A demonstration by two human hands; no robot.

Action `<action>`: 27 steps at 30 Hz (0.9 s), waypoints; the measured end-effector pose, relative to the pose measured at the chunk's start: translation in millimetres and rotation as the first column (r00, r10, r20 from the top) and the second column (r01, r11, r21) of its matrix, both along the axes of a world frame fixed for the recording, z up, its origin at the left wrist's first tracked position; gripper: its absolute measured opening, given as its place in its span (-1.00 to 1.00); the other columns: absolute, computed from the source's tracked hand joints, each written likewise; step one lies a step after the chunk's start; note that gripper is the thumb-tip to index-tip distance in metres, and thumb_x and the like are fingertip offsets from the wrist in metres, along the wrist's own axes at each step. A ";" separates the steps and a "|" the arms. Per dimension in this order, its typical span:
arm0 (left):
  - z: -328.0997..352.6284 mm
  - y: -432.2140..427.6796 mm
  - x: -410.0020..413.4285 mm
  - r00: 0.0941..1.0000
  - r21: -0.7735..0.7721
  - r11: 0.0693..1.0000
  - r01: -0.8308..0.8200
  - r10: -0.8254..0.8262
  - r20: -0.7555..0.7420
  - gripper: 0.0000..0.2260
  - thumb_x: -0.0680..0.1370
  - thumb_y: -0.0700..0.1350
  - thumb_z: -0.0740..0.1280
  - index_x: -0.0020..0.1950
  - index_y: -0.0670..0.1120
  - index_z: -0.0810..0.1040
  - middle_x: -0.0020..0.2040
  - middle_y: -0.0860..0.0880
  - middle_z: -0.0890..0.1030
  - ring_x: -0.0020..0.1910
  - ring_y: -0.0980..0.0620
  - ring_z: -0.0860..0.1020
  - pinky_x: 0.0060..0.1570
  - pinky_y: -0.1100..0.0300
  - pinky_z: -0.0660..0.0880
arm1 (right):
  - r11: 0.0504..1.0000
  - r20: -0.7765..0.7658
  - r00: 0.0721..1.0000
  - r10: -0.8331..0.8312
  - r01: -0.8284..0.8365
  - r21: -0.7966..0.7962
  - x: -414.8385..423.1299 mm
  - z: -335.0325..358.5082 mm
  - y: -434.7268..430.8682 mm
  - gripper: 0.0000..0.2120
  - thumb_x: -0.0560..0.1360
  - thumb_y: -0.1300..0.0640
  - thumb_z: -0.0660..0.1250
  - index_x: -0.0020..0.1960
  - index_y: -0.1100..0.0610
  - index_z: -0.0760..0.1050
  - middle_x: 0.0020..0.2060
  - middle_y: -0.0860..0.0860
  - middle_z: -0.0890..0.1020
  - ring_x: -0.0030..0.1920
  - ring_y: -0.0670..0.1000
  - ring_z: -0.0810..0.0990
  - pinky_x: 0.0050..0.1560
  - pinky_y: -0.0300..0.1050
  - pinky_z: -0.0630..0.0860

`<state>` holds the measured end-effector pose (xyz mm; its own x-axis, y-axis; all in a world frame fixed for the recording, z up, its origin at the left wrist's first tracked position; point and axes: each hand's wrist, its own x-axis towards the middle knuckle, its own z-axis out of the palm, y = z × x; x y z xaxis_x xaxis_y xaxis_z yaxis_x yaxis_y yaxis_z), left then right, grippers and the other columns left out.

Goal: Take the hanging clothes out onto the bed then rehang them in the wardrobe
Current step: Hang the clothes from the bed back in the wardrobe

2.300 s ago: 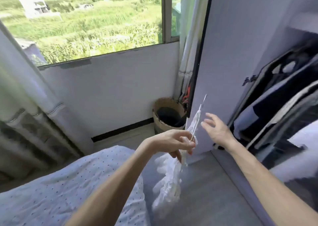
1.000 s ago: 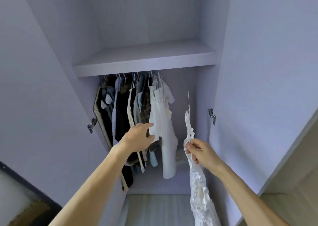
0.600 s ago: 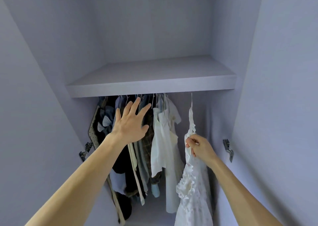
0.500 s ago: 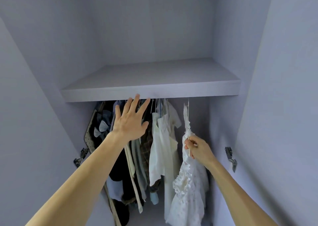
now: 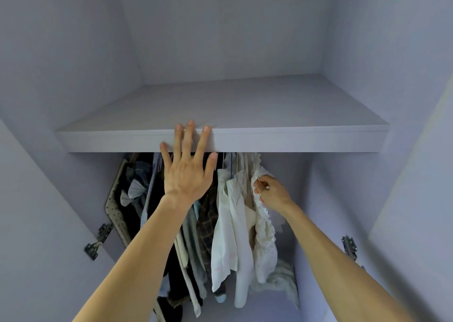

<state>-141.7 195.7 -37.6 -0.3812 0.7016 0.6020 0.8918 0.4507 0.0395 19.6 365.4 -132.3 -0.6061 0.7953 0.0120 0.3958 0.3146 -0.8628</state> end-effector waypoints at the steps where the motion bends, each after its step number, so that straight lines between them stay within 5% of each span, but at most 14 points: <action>1: -1.7 1.1 -1.8 1.000 0.003 1.000 0.003 -0.003 -0.012 -0.45 0.66 0.25 -0.19 0.56 0.20 -0.38 0.64 -0.03 -0.21 0.59 -0.06 -0.31 0.50 -0.37 -0.09 | 1.000 0.028 1.000 0.011 -0.010 -0.015 -4.4 -6.0 4.1 -0.82 0.65 0.04 0.20 -0.01 0.08 0.52 -0.15 -0.04 0.64 -0.32 -0.09 0.58 -0.29 -0.24 0.50; 9: -8.6 9.4 -10.3 0.999 0.041 0.999 0.002 0.000 -0.036 -0.42 0.67 0.23 -0.09 0.56 0.20 -0.37 0.61 0.02 -0.27 0.55 -0.04 -0.40 0.50 -0.36 -0.16 | 0.986 0.239 0.966 0.101 -0.129 0.104 -36.5 -34.2 -0.3 -0.78 0.62 0.18 0.08 -0.15 0.04 0.41 -0.07 -0.05 0.61 -0.11 0.01 0.58 -0.21 -0.21 0.45; 15: -6.3 5.8 -4.4 0.999 0.022 0.999 -0.034 0.035 -0.024 -0.42 0.68 0.20 -0.03 0.58 0.17 -0.31 0.63 -0.02 -0.22 0.58 -0.05 -0.34 0.50 -0.36 -0.11 | 0.991 0.210 0.975 0.078 -0.098 0.086 -46.2 -41.8 -7.9 -0.76 0.67 0.04 0.06 0.13 0.08 0.47 -0.06 0.05 0.65 -0.06 0.08 0.62 -0.01 0.02 0.58; 17: 0.1 1.4 2.9 0.998 -0.017 0.998 -0.059 0.058 -0.024 -0.40 0.68 0.18 -0.01 0.59 0.16 -0.31 0.64 -0.04 -0.21 0.60 -0.08 -0.27 0.51 -0.34 -0.12 | 0.996 0.179 0.984 0.016 -0.031 0.086 -34.7 -43.9 -14.7 -0.76 0.67 -0.02 0.05 0.08 0.03 0.46 -0.13 0.05 0.63 -0.12 0.07 0.62 -0.01 0.08 0.61; 21: -1.5 -24.0 33.0 0.989 -0.101 0.988 -0.120 0.128 0.072 -0.32 0.63 0.14 0.11 0.61 0.16 -0.26 0.64 -0.05 -0.21 0.62 -0.10 -0.17 0.50 -0.29 -0.15 | 0.995 0.136 0.990 -0.033 0.021 0.093 0.7 -41.5 -34.8 -0.61 0.63 0.08 0.21 0.45 0.02 0.38 0.23 0.00 0.58 0.19 0.08 0.58 0.15 -0.08 0.50; 27: -76.1 -146.5 87.8 0.864 -0.451 0.872 -0.192 0.368 0.343 -0.33 0.64 0.10 0.17 0.60 0.24 -0.22 0.62 -0.01 -0.28 0.60 -0.06 -0.28 0.51 -0.29 -0.24 | 0.995 -0.034 0.997 -0.070 0.073 0.068 41.7 -39.0 -101.3 -0.66 0.60 0.13 0.24 0.36 -0.02 0.47 0.31 -0.05 0.54 0.19 0.01 0.58 0.24 -0.08 0.49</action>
